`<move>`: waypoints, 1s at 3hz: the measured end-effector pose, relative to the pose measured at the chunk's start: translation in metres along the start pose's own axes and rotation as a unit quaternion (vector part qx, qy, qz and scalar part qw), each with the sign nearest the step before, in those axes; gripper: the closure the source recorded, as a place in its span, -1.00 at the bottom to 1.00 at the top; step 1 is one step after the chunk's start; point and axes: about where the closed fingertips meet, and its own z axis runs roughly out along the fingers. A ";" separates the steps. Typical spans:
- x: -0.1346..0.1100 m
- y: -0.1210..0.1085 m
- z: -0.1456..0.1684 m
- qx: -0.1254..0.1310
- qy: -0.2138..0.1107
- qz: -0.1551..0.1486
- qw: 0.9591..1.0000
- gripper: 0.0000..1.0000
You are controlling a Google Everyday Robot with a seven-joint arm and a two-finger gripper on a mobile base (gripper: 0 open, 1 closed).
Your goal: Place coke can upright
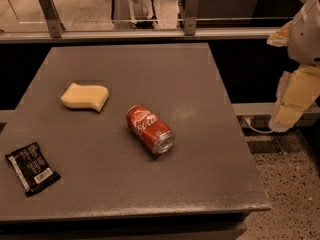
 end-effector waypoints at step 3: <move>-0.058 0.002 0.024 -0.020 -0.008 -0.007 1.000 -1.00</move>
Offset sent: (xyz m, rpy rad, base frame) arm 0.0141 0.0311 -0.0097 0.0267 0.0360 0.0079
